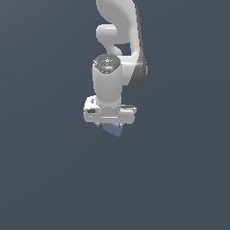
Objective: Pick up the object and move it to a goal position.
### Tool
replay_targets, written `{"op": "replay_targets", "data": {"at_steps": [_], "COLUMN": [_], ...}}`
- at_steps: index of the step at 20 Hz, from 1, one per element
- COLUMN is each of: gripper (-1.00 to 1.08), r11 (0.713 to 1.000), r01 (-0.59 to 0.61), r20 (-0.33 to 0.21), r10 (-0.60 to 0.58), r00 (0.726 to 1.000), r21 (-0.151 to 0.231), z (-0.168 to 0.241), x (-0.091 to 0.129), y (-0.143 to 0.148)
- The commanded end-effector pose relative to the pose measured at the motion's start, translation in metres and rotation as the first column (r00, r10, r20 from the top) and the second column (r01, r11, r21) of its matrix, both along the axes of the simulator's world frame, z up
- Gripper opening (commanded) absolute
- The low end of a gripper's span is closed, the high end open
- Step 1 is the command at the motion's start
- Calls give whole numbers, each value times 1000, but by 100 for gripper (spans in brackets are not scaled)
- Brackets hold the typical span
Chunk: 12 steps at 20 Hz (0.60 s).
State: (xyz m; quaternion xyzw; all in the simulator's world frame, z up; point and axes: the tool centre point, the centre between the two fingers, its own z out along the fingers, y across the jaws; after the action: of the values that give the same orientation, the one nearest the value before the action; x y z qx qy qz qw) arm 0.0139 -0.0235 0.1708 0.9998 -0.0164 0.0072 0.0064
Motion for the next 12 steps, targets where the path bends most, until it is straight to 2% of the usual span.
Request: {"op": "replay_targets", "data": {"at_steps": [1,12], "gripper": [100,100], "r11": [1000,999], "r01": [0,-19], "r20": [0,13], "r10": [0,19], "r00": [1000,1000], "r21": [0,30], "z": [0,3], "x": [0,2], "y": [0,12]}}
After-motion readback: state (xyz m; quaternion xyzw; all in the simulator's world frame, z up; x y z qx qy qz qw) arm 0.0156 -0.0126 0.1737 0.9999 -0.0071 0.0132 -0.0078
